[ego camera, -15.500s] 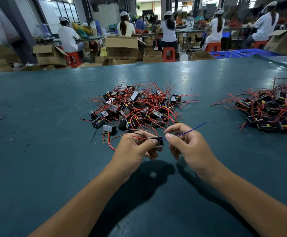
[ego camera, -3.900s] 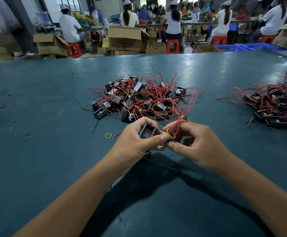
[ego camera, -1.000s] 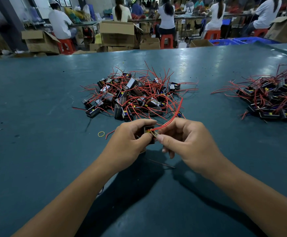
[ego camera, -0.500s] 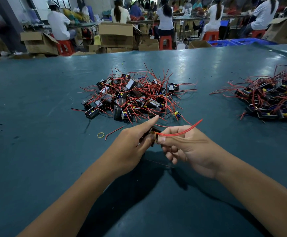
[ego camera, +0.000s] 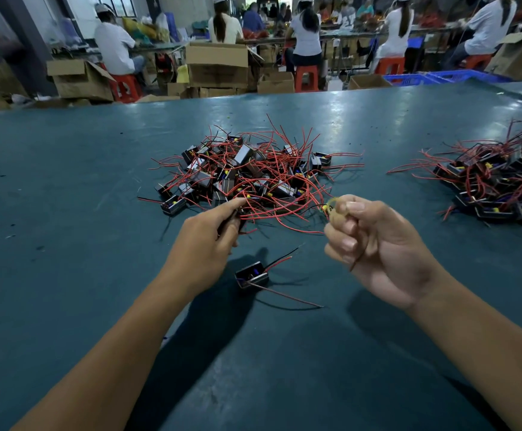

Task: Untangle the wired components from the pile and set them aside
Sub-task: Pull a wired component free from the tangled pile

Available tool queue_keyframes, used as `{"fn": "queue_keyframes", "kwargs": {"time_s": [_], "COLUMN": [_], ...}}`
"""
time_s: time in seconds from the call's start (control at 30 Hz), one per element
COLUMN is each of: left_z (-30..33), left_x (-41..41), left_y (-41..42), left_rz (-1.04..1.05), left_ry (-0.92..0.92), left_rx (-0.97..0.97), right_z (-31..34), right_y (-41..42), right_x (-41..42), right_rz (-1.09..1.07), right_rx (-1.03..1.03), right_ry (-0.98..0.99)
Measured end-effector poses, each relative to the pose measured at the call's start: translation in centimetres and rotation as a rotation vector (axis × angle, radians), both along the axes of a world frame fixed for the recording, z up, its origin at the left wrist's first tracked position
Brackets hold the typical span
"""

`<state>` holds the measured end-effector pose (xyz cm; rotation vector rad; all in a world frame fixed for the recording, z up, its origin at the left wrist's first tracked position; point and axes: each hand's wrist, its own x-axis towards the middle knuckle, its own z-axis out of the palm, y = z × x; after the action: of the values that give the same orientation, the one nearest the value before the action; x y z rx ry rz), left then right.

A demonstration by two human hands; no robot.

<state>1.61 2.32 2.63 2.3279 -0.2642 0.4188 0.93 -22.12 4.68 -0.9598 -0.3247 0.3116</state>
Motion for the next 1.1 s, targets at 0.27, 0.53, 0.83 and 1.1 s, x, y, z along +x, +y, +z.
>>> {"fn": "queue_keyframes", "kwargs": {"time_s": [0.27,0.53,0.83,1.1], "left_z": [0.9,0.9,1.6,3.5], "left_x": [-0.2,-0.5,-1.2,-1.6], "left_y": [-0.9,-1.4,-1.6,0.7], "left_rz": [-0.079,-0.243,-0.358,-0.362], "left_ry": [0.199,0.406,0.381,0.442], "left_rx": [-0.627,-0.803,-0.774,-0.791], "right_z": [-3.8,-3.3,-3.2,-3.5], "right_y": [-0.6,-0.9,-0.1,0.1], "right_x": [2.2,2.2,1.5,1.6], "right_rz": [-0.491,-0.599,-0.347,-0.288], "right_rx": [-1.089,-1.178,-1.349,-1.509], "right_ry": [-0.182,-0.409,-0.841,-0.749]}}
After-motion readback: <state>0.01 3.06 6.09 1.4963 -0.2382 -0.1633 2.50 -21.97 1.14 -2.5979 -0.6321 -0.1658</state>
